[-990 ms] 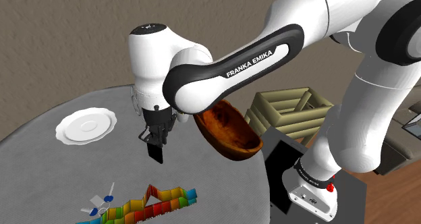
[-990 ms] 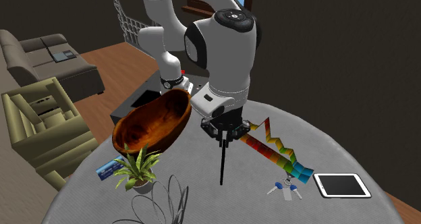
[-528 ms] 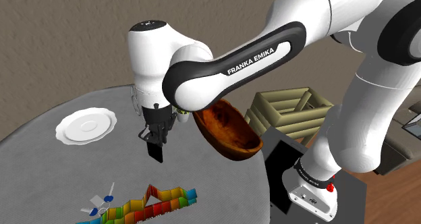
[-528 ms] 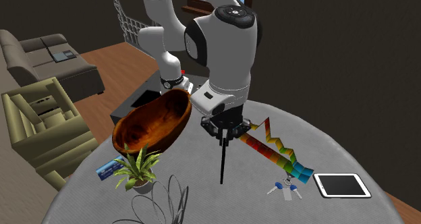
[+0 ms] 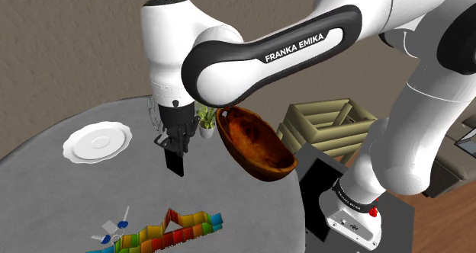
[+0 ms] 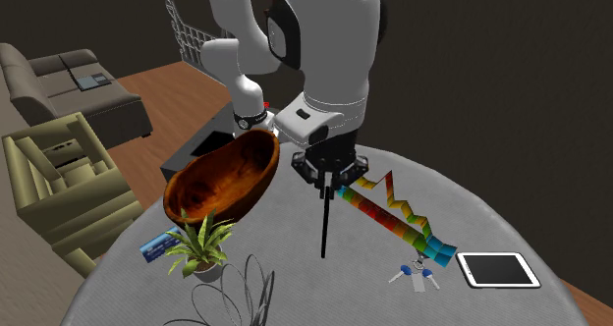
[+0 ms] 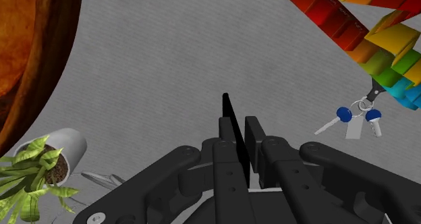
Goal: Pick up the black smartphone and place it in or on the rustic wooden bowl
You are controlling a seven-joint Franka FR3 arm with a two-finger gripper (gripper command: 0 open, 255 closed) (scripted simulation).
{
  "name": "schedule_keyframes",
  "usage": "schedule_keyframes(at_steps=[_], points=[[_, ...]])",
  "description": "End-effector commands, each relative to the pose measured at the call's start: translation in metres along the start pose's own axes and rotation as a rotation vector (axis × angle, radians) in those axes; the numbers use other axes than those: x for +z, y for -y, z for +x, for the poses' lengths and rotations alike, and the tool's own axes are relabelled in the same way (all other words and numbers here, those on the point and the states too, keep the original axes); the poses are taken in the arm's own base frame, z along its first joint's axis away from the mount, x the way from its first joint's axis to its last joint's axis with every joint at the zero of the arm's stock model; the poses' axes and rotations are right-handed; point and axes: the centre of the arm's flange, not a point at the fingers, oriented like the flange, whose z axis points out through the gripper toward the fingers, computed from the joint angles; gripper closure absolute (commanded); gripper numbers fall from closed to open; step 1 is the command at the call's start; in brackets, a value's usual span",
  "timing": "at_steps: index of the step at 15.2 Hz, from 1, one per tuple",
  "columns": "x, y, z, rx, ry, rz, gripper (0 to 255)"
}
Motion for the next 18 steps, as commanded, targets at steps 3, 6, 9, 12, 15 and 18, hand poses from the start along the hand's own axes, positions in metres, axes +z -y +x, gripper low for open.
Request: schedule_keyframes(at_steps=[3, 6, 9, 12, 15, 18], points=[[-0.022, 0.0, 0.0, 0.0, 0.0, 0.0, 255], [-0.038, 0.0, -0.001, 0.0, 0.0, 0.0, 255], [-0.054, 0.0, -0.001, 0.0, 0.0, 0.0, 255], [-0.07, 0.0, -0.002, 0.0, 0.0, 0.0, 255], [-0.086, 0.0, -0.002, 0.0, 0.0, 0.0, 255], [-0.101, -0.001, -0.003, 0.0, 0.0, 0.0, 255]])
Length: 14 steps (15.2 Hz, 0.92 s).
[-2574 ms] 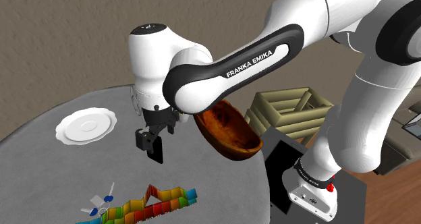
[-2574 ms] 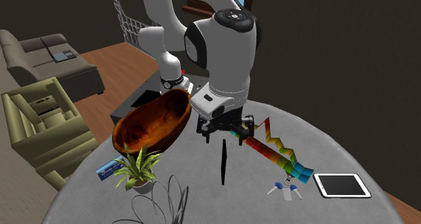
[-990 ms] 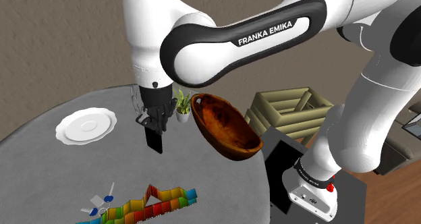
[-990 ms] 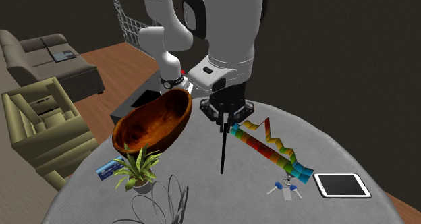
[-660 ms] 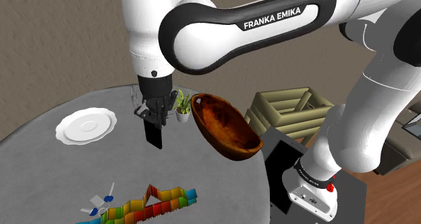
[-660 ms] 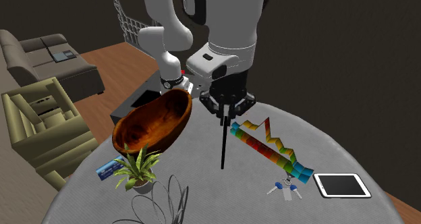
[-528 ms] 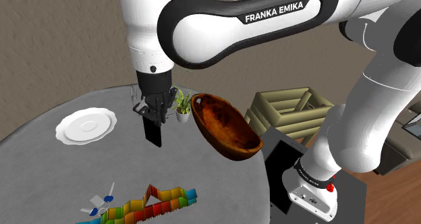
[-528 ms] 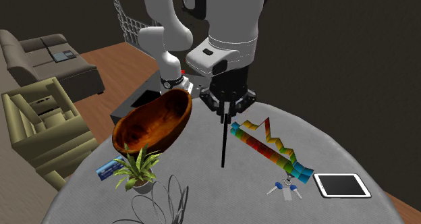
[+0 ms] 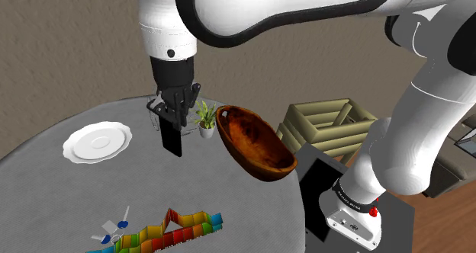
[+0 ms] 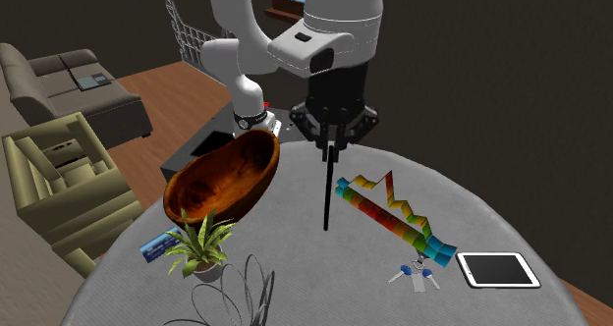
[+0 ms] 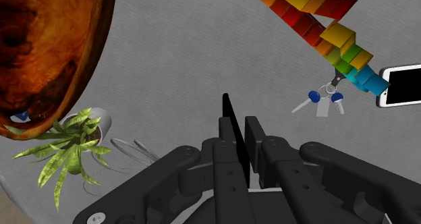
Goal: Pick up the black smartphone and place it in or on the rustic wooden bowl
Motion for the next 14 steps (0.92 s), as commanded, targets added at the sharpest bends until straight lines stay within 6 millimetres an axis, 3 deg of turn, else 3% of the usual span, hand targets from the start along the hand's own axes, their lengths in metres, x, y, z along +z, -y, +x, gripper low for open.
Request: schedule_keyframes(at_steps=[1, 14], points=[[-0.011, -0.001, -0.001, 0.0, 0.0, 0.0, 255], [-0.079, -0.001, -0.003, 0.0, 0.0, 0.0, 255]])
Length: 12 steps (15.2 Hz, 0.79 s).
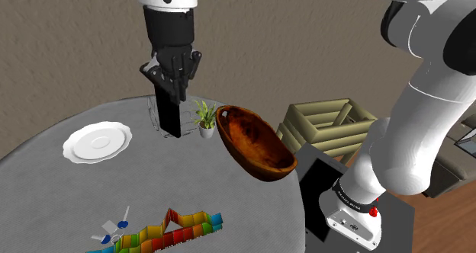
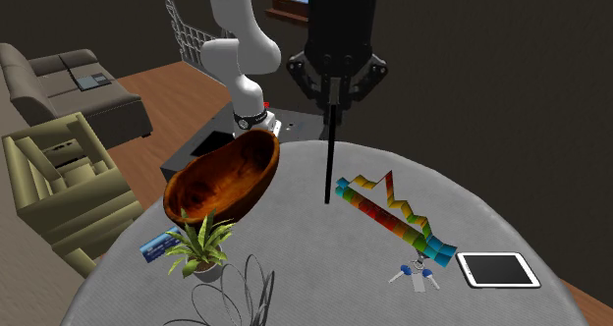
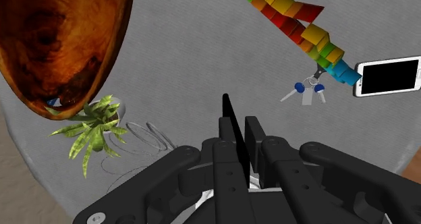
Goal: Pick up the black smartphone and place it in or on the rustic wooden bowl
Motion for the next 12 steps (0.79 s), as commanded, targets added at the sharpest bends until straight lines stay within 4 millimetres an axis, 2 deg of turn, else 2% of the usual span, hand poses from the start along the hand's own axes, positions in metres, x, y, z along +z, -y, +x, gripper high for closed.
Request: schedule_keyframes(at_steps=[1, 12], points=[[-0.008, -0.011, -0.007, 0.0, 0.0, 0.0, 255], [-0.034, -0.132, -0.083, 0.0, 0.0, 0.0, 255]])
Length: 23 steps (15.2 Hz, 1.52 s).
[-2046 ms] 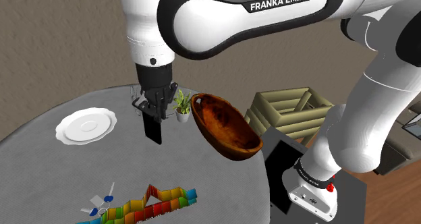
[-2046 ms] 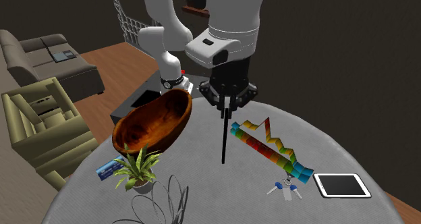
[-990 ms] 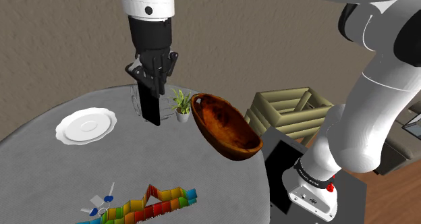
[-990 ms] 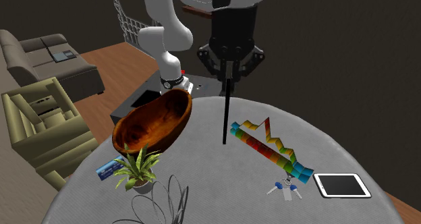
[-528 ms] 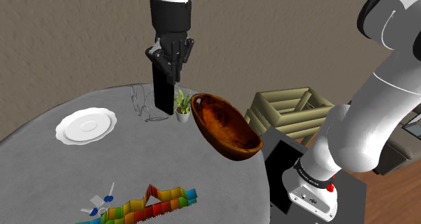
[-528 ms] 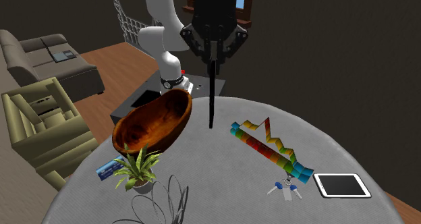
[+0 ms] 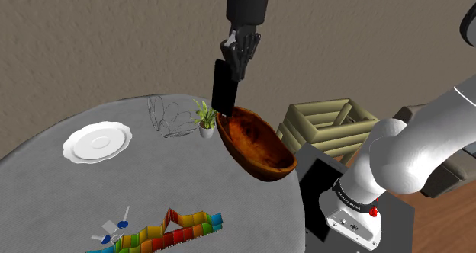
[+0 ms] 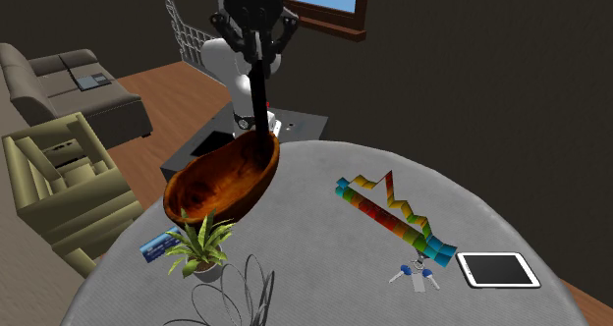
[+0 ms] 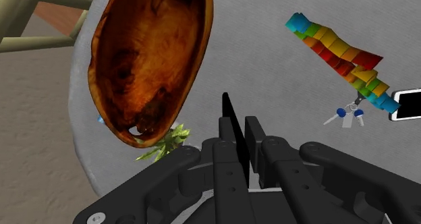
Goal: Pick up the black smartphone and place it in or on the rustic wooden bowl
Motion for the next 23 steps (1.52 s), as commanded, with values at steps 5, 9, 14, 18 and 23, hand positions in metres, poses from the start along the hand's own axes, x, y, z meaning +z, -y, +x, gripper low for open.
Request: schedule_keyframes(at_steps=[5, 9, 14, 18, 23], points=[[-0.014, -0.066, -0.042, -0.001, 0.0, 0.001, 255], [-0.024, -0.11, -0.069, -0.001, 0.0, 0.001, 255], [-0.012, -0.128, -0.08, -0.001, 0.0, 0.001, 255], [0.009, -0.128, -0.079, -0.001, 0.0, 0.001, 255], [0.036, -0.127, -0.078, -0.001, 0.0, 0.001, 255]])
